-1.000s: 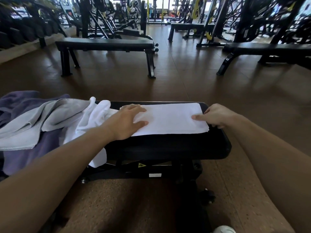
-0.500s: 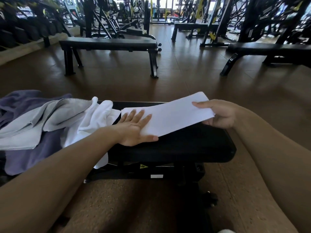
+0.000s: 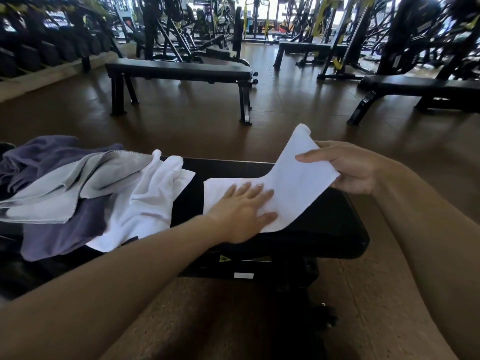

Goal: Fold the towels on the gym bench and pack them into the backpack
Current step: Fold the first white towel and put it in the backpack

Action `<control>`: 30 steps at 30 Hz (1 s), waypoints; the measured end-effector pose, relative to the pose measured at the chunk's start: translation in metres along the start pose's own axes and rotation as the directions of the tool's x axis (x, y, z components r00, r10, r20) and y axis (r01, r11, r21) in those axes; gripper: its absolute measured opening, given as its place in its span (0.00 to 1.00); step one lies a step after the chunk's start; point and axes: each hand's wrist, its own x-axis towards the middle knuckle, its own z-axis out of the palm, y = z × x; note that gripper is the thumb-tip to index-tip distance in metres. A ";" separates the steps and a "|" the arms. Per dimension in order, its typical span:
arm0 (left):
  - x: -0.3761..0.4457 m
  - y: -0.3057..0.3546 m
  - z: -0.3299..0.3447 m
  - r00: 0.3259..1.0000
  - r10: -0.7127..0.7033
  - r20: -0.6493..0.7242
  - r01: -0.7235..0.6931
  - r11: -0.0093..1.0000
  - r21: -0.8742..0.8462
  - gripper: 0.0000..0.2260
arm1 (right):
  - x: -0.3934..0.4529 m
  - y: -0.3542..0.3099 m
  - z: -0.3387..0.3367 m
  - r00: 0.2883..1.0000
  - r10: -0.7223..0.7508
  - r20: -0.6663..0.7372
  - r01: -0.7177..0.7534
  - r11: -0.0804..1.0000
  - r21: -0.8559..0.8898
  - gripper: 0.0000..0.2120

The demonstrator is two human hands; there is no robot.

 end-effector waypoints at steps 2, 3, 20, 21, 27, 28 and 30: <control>0.001 0.006 0.010 0.999 -0.025 0.026 0.024 0.998 0.050 0.30 | 0.000 -0.005 0.013 1.000 -0.007 0.010 0.007 0.997 -0.072 0.15; 0.001 0.009 0.011 0.999 -0.035 0.025 0.034 0.999 0.041 0.30 | 0.001 -0.006 0.021 1.000 -0.010 0.021 0.012 0.994 -0.105 0.14; -0.019 -0.069 -0.047 0.888 -0.447 0.112 0.199 0.153 -0.968 0.15 | 0.025 0.014 0.144 1.000 0.013 -0.015 -0.019 0.851 -0.525 0.18; -0.020 -0.069 -0.045 0.892 -0.445 0.080 0.186 0.199 -0.962 0.12 | 0.024 0.015 0.147 1.000 0.008 0.013 0.000 0.856 -0.518 0.18; -0.018 -0.069 -0.037 0.845 -0.534 -0.001 0.199 0.317 -0.927 0.06 | 0.025 0.010 0.142 0.987 -0.153 0.047 0.152 0.808 -0.569 0.11; -0.017 -0.070 -0.036 0.845 -0.534 0.010 0.197 0.294 -0.935 0.07 | 0.026 0.010 0.137 0.970 -0.241 0.019 0.194 0.729 -0.656 0.12; -0.015 -0.071 -0.035 0.841 -0.540 0.022 0.189 0.255 -0.948 0.08 | 0.027 0.015 0.129 0.924 -0.378 0.059 0.238 0.445 -0.863 0.22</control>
